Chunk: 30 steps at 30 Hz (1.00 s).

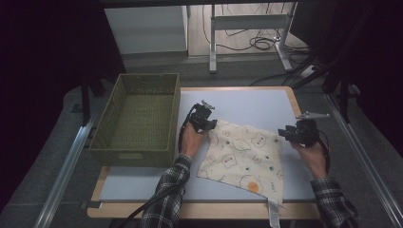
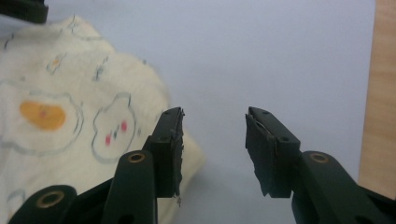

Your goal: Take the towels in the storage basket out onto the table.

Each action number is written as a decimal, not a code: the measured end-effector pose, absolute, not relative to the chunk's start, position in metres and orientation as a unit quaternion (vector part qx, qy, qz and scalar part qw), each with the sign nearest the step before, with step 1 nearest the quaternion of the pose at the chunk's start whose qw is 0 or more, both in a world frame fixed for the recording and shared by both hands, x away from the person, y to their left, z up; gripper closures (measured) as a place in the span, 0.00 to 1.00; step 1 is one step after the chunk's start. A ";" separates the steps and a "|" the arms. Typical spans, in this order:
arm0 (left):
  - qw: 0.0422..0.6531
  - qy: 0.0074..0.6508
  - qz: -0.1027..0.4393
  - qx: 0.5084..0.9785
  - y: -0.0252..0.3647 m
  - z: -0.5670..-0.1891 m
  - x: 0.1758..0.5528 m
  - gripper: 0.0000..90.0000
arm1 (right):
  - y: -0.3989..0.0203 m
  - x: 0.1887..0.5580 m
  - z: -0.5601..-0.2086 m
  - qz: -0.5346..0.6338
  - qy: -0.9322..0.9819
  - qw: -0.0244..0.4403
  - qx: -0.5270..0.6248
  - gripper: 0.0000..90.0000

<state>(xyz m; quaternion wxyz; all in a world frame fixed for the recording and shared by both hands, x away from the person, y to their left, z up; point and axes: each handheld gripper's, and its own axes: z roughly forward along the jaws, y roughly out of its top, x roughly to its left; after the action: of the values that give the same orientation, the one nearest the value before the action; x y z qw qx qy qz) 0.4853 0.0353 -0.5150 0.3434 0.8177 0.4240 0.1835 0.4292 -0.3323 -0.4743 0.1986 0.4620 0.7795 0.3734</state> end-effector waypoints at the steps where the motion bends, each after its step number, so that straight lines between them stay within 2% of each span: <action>1: 0.341 0.426 0.185 0.817 0.034 -0.517 0.487 0.58 | -0.330 0.434 -0.474 0.374 0.778 0.200 0.463 0.63; 5: 0.321 0.429 0.193 0.822 0.033 -0.527 0.488 0.54 | -0.313 0.452 -0.495 0.341 0.801 0.186 0.455 0.59; 10: 0.332 0.433 0.183 0.818 0.038 -0.532 0.488 0.50 | -0.304 0.445 -0.515 0.331 0.820 0.170 0.435 0.58; 11: 0.336 0.436 0.178 0.816 0.039 -0.532 0.488 0.51 | -0.303 0.439 -0.518 0.340 0.816 0.175 0.434 0.61; 13: 0.347 0.438 0.162 0.813 0.041 -0.534 0.488 0.58 | -0.302 0.435 -0.518 0.347 0.813 0.167 0.437 0.74; 14: 0.355 0.441 0.154 0.810 0.041 -0.534 0.488 0.58 | -0.302 0.435 -0.518 0.347 0.813 0.167 0.437 0.74; 15: 0.362 0.442 0.148 0.808 0.041 -0.535 0.486 0.65 | -0.300 0.432 -0.519 0.358 0.810 0.146 0.440 0.94; 17: 0.365 0.438 0.136 0.810 0.041 -0.534 0.486 0.77 | -0.297 0.432 -0.518 0.356 0.812 0.137 0.442 0.99; 19: 0.368 0.433 0.121 0.814 0.041 -0.533 0.486 0.96 | -0.294 0.433 -0.514 0.341 0.822 0.142 0.434 1.00; 21: 0.366 0.429 0.125 0.816 0.040 -0.531 0.485 0.97 | -0.293 0.434 -0.512 0.334 0.825 0.146 0.431 1.00; 25: 0.420 0.420 0.180 0.784 0.047 -0.499 0.482 0.97 | -0.300 0.442 -0.484 0.352 0.808 0.184 0.435 1.00; 28: 0.430 0.421 0.209 0.770 0.051 -0.486 0.481 0.97 | -0.304 0.446 -0.465 0.373 0.791 0.216 0.434 0.99; 30: 0.390 0.446 0.212 0.777 0.050 -0.484 0.487 0.72 | -0.308 0.452 -0.452 0.391 0.777 0.236 0.433 0.83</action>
<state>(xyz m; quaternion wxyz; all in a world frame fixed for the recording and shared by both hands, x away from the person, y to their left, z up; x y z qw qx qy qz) 0.4871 0.0503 -0.4838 0.3904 0.7771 0.4458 0.2121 0.4515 -0.3083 -0.4519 0.2358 0.4333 0.7769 0.3914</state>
